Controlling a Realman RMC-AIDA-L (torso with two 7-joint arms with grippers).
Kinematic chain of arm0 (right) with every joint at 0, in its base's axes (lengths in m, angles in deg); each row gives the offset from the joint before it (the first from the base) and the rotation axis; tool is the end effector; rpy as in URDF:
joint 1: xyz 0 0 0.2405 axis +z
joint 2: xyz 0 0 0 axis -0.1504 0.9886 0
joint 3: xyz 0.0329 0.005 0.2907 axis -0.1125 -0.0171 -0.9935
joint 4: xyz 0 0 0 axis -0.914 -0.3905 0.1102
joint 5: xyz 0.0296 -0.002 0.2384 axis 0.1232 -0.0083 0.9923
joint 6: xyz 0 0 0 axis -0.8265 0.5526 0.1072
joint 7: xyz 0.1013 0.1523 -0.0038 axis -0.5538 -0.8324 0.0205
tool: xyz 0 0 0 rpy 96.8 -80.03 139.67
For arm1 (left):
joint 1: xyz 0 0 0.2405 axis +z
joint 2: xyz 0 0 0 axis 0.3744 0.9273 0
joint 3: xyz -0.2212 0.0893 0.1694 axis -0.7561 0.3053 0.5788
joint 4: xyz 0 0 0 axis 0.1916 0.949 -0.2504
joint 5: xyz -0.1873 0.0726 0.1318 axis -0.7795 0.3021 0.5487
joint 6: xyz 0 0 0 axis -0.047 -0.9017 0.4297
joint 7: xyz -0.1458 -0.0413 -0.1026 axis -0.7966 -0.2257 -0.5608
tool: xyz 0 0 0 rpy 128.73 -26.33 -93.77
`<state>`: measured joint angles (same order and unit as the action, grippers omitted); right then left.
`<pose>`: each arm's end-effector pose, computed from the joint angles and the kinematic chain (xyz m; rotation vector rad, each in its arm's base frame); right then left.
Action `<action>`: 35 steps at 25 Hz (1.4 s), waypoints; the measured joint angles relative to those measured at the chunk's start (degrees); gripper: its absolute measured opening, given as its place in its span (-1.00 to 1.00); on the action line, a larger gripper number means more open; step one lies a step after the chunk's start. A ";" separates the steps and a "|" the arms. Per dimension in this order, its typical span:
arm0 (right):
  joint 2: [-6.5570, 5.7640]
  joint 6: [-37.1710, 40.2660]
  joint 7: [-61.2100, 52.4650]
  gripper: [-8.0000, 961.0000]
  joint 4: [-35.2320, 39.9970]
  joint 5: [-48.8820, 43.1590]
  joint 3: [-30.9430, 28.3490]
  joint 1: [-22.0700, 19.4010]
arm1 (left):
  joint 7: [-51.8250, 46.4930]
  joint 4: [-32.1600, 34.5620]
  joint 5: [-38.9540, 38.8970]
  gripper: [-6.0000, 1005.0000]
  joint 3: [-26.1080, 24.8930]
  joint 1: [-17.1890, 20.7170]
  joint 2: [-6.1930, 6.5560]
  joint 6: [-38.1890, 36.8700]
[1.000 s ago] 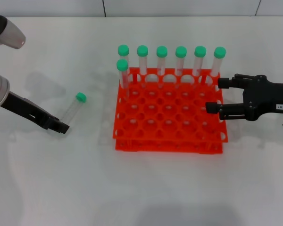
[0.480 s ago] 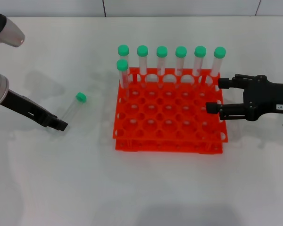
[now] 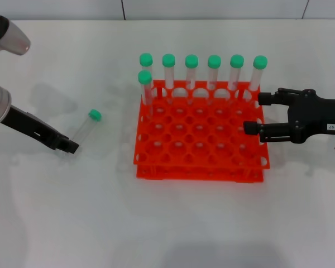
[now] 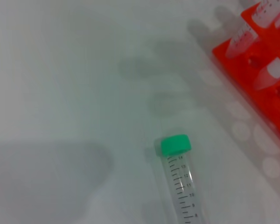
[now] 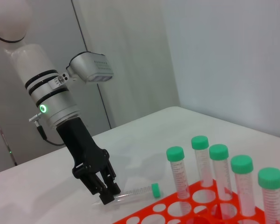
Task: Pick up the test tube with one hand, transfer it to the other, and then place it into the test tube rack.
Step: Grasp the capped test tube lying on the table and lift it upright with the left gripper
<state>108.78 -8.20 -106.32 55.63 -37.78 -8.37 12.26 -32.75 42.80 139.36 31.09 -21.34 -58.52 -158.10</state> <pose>0.2639 0.3860 -0.0328 -2.7114 0.5593 0.6575 -0.3289 0.4365 -0.0222 -2.6027 -1.1696 0.3850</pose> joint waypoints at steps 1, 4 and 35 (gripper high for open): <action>0.00 0.00 0.00 0.78 0.00 0.00 0.00 0.00 | 0.00 0.00 0.00 -0.28 0.03 0.00 -0.03 0.06; 0.00 0.00 0.00 0.77 0.00 0.00 0.00 0.00 | -0.02 0.00 0.00 -0.34 0.30 0.01 -0.05 0.13; 0.00 0.07 0.16 0.77 0.01 0.00 -0.36 0.00 | -1.46 -0.34 0.14 -0.61 -0.50 0.22 0.16 0.98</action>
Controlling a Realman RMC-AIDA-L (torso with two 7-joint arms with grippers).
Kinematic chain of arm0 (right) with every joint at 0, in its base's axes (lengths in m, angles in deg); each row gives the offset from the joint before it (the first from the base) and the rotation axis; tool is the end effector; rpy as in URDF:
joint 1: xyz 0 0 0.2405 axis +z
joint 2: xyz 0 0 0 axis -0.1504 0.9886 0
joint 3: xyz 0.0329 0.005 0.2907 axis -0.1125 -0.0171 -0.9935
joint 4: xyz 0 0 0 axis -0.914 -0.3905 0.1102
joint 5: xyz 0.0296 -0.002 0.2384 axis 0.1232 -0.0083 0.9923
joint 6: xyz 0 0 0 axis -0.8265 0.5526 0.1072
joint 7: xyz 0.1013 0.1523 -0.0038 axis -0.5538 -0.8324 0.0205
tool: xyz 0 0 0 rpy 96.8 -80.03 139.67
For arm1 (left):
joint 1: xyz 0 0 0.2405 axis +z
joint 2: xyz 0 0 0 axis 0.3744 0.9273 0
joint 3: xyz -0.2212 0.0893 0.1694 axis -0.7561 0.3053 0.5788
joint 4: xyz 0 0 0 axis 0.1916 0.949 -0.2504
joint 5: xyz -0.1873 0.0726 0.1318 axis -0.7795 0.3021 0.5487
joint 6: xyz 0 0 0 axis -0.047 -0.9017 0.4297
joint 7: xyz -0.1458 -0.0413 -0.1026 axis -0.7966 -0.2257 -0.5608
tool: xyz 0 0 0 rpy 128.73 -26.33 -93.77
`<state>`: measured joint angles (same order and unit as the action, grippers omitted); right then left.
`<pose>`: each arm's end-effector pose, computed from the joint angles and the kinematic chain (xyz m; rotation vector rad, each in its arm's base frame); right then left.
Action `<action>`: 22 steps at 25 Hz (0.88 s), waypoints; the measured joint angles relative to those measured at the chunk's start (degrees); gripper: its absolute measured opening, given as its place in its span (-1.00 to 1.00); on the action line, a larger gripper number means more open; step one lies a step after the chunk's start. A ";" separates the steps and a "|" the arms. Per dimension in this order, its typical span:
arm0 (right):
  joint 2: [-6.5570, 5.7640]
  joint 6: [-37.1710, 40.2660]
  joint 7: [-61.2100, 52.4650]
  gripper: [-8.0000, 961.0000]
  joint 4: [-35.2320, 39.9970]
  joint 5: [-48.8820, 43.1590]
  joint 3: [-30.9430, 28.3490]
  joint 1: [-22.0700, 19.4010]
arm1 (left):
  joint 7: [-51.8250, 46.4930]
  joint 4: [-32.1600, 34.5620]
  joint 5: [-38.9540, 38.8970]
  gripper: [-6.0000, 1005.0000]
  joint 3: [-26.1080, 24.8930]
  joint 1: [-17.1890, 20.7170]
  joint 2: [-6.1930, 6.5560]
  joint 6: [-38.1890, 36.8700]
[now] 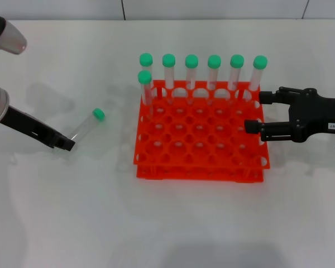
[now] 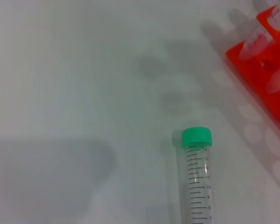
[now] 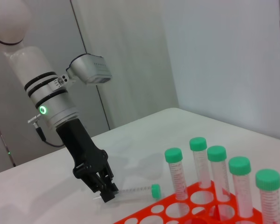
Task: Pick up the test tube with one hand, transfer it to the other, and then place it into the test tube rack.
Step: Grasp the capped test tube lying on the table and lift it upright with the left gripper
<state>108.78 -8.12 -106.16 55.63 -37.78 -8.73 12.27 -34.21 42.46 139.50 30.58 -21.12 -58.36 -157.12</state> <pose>0.2642 0.3865 -0.0313 -2.7066 0.5564 0.6601 -0.3331 0.4378 -0.0203 -2.5647 -1.2075 0.3712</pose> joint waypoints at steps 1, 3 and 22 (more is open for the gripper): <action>0.00 -0.01 0.02 0.77 0.00 0.00 0.00 0.00 | 0.04 0.01 -0.04 -0.61 -0.14 0.05 0.06 0.00; 0.00 -0.05 0.09 0.77 0.00 0.01 0.00 0.00 | 0.15 0.02 -0.10 -0.61 -0.53 0.18 0.16 0.08; 0.00 -0.81 1.33 0.76 -0.51 1.58 -0.08 0.52 | 15.31 9.66 -32.47 -0.60 -7.81 7.06 2.63 0.32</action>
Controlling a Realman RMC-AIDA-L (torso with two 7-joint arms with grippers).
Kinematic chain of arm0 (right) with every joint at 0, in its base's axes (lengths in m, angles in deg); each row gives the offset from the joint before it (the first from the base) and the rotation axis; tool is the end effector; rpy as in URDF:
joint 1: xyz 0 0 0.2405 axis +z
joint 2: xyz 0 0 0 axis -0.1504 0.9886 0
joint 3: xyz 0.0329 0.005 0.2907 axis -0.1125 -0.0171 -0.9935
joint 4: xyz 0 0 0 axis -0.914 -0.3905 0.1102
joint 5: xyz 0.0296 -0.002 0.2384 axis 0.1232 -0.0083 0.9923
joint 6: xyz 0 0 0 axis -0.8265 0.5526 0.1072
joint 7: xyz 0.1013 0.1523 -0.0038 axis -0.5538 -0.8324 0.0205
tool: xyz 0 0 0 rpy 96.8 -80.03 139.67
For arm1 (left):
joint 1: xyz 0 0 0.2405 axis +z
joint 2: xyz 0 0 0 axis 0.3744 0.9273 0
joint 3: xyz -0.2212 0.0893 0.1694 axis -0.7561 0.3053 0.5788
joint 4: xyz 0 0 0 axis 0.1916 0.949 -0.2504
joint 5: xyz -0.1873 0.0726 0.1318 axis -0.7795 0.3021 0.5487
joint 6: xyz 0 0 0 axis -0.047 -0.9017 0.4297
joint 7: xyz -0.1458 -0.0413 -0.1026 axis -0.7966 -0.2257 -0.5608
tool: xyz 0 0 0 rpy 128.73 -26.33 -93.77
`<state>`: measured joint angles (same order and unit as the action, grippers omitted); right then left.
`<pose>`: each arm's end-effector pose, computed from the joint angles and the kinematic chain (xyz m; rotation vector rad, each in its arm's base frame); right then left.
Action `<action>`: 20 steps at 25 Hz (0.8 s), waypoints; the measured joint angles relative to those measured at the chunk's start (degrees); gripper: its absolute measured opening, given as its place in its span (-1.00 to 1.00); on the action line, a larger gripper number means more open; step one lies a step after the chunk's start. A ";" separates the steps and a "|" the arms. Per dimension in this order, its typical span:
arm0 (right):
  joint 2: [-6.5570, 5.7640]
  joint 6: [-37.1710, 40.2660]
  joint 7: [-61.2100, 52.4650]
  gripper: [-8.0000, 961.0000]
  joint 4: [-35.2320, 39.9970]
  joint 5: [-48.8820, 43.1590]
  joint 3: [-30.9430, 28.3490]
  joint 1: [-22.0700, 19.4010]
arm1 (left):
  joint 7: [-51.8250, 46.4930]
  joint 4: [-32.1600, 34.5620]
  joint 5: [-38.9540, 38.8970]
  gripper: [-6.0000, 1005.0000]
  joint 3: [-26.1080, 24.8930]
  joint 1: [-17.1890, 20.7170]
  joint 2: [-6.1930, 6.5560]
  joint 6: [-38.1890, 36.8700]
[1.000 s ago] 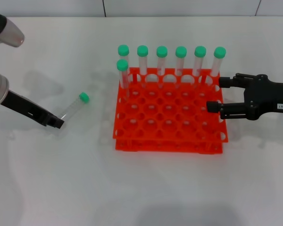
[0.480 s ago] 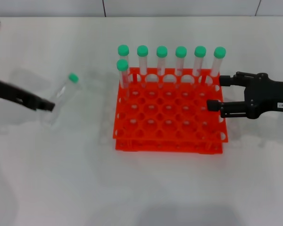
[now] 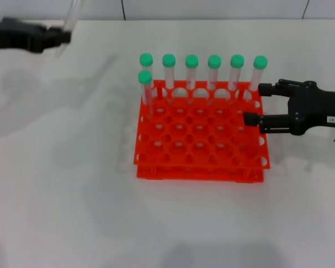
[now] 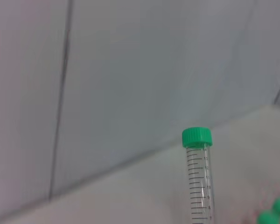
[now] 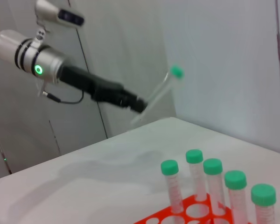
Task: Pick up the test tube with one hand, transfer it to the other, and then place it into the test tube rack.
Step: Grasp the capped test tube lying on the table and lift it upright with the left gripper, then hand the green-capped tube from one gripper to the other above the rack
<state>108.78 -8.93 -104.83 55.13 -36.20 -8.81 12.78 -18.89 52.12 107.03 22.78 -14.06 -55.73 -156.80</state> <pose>0.2598 0.3920 -0.0293 -2.6850 0.5284 0.6876 -0.2833 0.4704 0.0632 -2.4725 -0.8578 -0.4317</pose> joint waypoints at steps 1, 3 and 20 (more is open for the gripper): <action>0.00 -0.19 0.00 0.76 -0.01 0.00 0.00 0.11 | 1.56 -0.12 -2.09 -0.60 0.01 -0.07 -0.25 0.06; 0.00 -0.62 0.04 0.76 -0.02 0.06 0.00 0.30 | 5.26 -0.32 -5.87 -0.60 0.08 -0.38 -1.08 0.46; -0.09 -2.38 3.06 0.76 0.02 1.53 -0.99 0.59 | 23.65 -14.09 -17.91 -0.60 1.30 -8.32 -6.08 1.04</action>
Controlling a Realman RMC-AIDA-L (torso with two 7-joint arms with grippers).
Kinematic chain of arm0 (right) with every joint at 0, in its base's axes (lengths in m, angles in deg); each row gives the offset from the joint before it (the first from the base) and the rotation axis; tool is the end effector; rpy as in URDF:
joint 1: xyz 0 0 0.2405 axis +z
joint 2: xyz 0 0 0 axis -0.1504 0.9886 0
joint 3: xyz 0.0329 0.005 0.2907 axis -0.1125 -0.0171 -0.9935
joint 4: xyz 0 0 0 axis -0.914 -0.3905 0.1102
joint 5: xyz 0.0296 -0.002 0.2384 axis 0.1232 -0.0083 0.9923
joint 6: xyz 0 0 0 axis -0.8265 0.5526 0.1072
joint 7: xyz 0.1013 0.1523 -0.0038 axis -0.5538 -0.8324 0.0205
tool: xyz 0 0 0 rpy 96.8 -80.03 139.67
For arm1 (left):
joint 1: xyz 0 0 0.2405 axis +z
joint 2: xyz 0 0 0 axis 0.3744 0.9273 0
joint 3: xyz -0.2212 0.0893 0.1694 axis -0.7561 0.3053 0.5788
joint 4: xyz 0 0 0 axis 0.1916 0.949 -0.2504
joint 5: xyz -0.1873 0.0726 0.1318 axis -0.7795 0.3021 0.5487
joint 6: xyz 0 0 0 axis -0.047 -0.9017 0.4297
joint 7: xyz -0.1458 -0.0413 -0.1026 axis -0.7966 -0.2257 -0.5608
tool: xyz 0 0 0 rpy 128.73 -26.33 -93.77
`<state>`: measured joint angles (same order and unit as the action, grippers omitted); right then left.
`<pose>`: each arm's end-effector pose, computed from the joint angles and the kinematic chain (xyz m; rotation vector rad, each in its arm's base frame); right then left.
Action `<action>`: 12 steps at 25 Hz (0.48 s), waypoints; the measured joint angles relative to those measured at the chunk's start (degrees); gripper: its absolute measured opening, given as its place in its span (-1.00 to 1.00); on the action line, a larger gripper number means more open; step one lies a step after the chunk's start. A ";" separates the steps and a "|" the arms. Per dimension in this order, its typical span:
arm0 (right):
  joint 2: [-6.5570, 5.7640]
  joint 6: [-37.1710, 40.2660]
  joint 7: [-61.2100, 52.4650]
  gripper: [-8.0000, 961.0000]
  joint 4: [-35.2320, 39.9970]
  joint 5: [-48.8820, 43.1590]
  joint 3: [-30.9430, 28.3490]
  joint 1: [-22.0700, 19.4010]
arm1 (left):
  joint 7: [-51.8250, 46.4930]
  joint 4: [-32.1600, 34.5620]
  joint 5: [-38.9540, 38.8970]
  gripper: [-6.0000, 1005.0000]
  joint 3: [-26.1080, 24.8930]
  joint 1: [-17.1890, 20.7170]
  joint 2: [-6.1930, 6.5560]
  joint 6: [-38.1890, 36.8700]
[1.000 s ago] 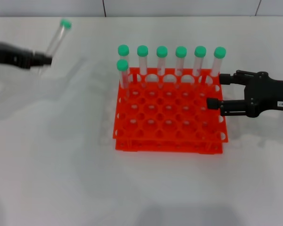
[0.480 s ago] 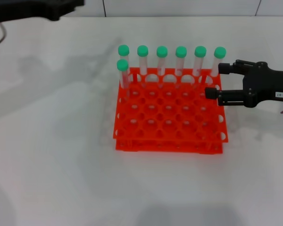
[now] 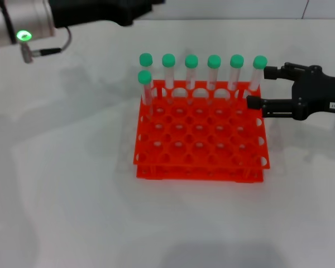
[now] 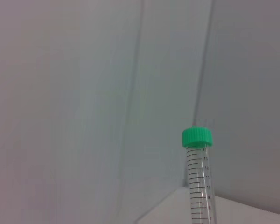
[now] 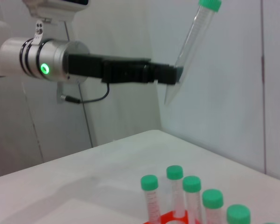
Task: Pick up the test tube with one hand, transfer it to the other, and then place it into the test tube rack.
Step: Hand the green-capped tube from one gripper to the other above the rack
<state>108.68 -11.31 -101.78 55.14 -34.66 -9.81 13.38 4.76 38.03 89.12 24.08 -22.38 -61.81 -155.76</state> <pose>0.2570 0.4048 -0.0200 -2.6232 0.4564 0.6945 -0.1850 0.4831 -0.0187 -2.6015 -0.4542 -0.8820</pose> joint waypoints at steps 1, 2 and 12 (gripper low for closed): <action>0.00 -0.09 0.08 0.76 0.06 0.00 -0.21 0.02 | 0.00 0.00 0.00 -0.60 0.00 0.00 0.00 0.00; 0.02 -0.15 0.14 0.76 0.14 0.02 -0.45 0.05 | 0.32 -0.18 -0.01 -0.60 0.42 -0.02 -0.26 -0.09; -0.04 0.11 0.52 0.75 0.44 0.10 -1.03 0.28 | 2.86 -1.13 -0.37 -0.60 3.35 1.04 -2.29 -2.53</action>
<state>108.64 -11.20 -101.26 55.58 -34.57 -10.83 13.66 7.61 36.90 88.76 27.43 -21.34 -64.10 -158.29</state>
